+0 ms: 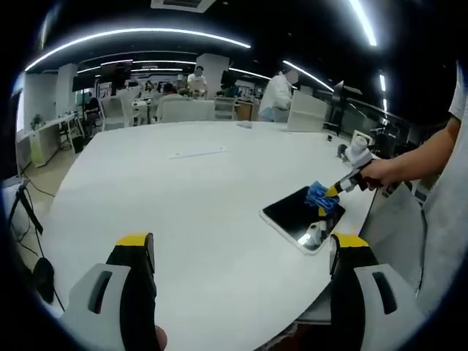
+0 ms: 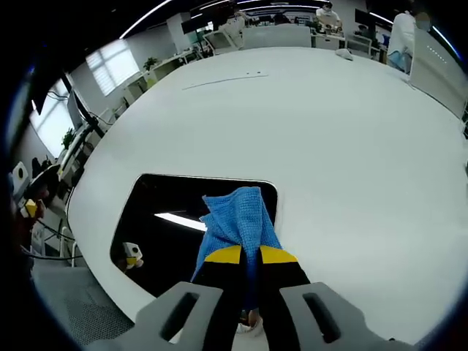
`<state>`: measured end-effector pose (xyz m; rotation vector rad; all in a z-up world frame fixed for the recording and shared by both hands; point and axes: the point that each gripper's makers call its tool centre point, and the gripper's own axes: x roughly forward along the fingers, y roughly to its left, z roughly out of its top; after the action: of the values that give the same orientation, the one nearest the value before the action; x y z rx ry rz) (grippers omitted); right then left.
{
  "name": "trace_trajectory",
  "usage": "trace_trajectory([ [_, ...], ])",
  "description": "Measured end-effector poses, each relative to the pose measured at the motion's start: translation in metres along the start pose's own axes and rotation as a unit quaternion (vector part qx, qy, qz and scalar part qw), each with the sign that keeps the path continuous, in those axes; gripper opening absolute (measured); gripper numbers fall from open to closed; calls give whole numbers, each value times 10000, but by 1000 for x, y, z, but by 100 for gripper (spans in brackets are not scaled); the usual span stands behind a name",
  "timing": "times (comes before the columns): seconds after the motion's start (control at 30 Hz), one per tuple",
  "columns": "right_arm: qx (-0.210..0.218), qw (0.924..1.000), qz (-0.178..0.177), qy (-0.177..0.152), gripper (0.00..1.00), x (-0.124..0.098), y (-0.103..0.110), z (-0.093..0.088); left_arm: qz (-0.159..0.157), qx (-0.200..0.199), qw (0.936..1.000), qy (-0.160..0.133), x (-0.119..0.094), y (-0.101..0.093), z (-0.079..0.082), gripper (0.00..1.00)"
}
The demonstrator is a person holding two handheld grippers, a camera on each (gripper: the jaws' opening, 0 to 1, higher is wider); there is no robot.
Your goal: Wipe the mirror surface with the cleaning cloth until all visible marks leave the cleaned area.
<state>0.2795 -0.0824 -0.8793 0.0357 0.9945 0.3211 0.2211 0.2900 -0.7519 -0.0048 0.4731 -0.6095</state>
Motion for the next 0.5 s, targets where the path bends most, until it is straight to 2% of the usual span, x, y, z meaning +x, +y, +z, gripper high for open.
trace_trajectory([
  [0.13, 1, 10000, -58, 7, 2, -2, -6, -1, 84, 139, 9999, 46, -1, 1, -2, 99],
  [0.5, 33, 9999, -132, -3, 2, -2, -9, -3, 114, 14, 9999, -62, 0, 2, 8, 99],
])
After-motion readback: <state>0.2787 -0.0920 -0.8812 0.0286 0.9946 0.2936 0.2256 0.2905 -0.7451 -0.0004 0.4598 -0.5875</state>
